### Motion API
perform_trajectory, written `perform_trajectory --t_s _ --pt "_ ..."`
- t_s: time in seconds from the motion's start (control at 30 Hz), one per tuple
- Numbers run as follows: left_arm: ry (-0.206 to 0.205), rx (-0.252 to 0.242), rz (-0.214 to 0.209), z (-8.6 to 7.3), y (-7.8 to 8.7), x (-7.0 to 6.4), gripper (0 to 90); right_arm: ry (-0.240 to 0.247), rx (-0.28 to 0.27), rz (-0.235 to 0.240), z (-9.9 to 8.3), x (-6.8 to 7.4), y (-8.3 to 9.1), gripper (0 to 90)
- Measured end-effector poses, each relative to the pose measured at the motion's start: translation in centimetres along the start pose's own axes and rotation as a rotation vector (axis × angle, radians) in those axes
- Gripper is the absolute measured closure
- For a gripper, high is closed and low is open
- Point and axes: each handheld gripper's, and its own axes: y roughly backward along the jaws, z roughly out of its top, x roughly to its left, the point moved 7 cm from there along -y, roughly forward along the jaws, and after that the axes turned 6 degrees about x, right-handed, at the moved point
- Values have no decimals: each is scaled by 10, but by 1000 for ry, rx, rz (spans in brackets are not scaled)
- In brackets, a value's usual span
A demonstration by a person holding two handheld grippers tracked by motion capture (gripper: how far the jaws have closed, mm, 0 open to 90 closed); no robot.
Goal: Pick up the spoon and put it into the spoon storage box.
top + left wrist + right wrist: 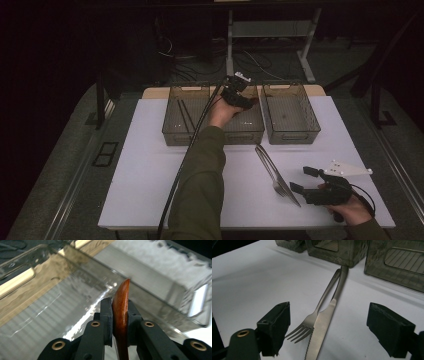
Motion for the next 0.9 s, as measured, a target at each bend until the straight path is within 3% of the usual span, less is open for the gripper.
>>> perform_trajectory --t_s 0.4,0.53,0.73,0.9 --pt "-10 -17 29 7 8 -2 634 0 -2 0 0 0 0 192" --pt "-12 -19 23 6 18 -6 558 6 -1 1 0 0 -1 192" --pt "-30 -65 6 2 36 -17 491 7 0 0 1 0 -1 192" --pt "-62 -75 -2 -8 53 -25 452 11 5 0 1 0 -3 192"
